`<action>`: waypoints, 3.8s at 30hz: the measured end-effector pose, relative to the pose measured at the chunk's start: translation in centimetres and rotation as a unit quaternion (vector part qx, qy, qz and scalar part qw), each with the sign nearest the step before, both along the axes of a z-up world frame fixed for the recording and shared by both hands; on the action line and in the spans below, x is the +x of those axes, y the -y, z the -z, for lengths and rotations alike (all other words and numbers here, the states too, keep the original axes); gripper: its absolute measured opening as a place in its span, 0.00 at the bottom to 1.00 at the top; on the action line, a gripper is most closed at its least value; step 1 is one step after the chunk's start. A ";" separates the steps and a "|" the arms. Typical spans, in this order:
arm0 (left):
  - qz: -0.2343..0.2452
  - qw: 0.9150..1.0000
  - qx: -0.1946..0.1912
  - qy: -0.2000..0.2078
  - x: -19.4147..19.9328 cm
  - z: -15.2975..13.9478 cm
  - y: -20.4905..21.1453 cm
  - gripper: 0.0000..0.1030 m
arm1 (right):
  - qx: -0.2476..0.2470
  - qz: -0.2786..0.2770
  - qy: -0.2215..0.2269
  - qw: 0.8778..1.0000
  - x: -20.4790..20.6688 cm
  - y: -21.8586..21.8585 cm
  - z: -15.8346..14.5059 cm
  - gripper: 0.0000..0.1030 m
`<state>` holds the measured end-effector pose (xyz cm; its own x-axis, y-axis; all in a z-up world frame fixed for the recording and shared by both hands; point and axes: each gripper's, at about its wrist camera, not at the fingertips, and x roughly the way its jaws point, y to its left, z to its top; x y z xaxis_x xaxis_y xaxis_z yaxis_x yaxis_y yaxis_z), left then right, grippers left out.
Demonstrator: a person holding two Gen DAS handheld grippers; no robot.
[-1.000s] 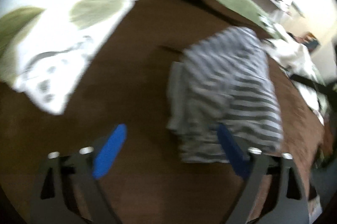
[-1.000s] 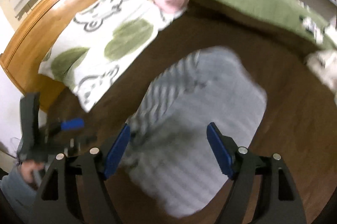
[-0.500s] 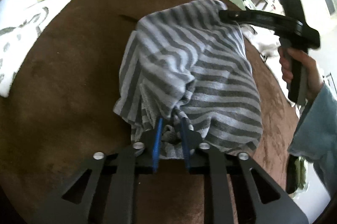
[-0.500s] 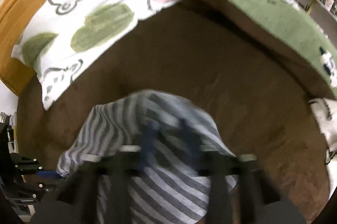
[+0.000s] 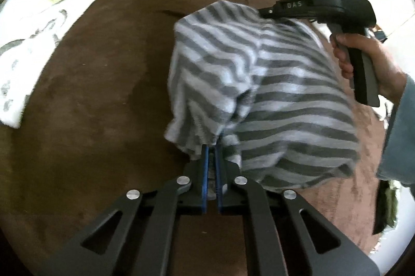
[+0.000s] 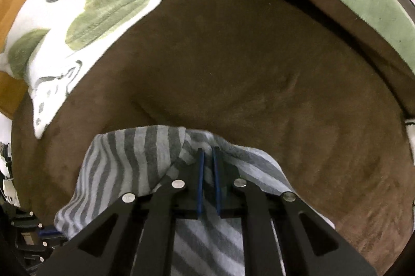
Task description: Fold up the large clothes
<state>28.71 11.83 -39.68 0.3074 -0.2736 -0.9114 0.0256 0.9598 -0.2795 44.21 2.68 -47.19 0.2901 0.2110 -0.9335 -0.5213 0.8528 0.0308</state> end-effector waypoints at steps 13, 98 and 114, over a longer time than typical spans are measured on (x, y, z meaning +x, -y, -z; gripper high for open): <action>0.004 0.995 -0.053 0.090 -0.8 -5.0 -2.4 0.46 | 0.036 0.009 0.020 0.999 -1.0 1.0 -0.8 0.18; 0.093 0.981 -0.170 -0.025 13.2 6.1 -2.6 0.95 | 0.469 0.227 -0.136 0.843 -13.6 15.3 5.8 0.96; 0.112 0.962 -0.245 -0.044 12.7 7.2 -1.7 0.74 | 0.413 0.206 -0.147 0.875 -12.5 13.5 5.7 0.93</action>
